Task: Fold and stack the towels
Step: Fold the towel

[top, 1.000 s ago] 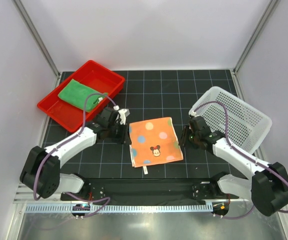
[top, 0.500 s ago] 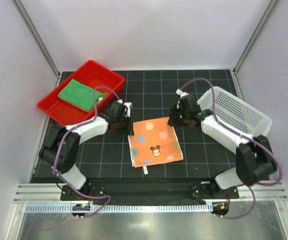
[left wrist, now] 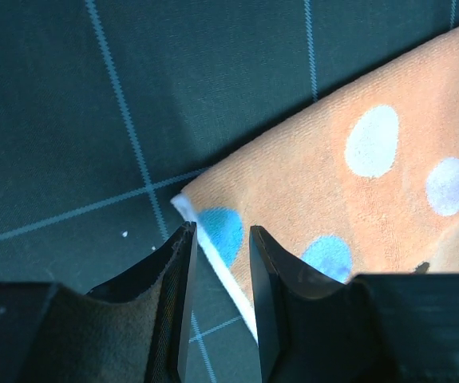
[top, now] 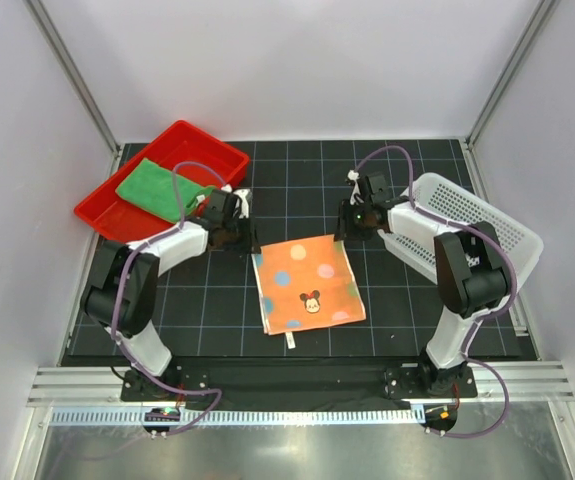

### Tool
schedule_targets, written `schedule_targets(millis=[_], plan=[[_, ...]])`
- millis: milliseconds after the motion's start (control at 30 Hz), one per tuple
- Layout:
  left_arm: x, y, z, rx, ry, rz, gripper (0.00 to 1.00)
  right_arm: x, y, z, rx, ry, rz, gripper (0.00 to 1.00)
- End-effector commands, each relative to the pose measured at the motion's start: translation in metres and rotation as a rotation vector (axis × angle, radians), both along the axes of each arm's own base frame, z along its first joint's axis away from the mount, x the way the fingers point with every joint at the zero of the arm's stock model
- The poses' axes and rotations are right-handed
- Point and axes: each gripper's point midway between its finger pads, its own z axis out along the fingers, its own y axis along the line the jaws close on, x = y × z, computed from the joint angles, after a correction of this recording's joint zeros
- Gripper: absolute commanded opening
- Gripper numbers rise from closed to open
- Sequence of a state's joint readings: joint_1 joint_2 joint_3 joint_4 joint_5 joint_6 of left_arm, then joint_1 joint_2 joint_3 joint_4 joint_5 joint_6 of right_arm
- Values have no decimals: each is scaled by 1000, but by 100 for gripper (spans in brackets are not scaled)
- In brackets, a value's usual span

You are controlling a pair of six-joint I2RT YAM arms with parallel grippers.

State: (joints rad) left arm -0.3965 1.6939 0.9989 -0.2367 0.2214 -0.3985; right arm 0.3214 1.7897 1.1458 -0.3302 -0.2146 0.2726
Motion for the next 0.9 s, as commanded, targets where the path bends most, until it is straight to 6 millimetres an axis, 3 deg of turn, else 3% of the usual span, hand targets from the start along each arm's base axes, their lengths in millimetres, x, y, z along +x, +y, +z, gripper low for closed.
schedule_targets(millis=[0,300,467,567,600,667,867], plan=[[12,-11,8,-24,-36,-46,36,9,11,7,31,-24,42,43],[12,-12,-14,-4,31,-51,36,13,12,-5,31,-13,43,43],[17,-12,-9,2,9,-53,36,15,14,-5,77,-12,43,41],[28,-13,-5,12,-22,-71,22,17,14,-5,75,-18,35,34],[30,-13,-7,16,-22,-73,11,18,13,-4,71,-22,29,28],[35,-12,-5,12,-27,-81,0,19,10,-2,58,-31,13,19],[49,-8,5,21,-36,-102,0,16,2,11,46,-66,-37,7]])
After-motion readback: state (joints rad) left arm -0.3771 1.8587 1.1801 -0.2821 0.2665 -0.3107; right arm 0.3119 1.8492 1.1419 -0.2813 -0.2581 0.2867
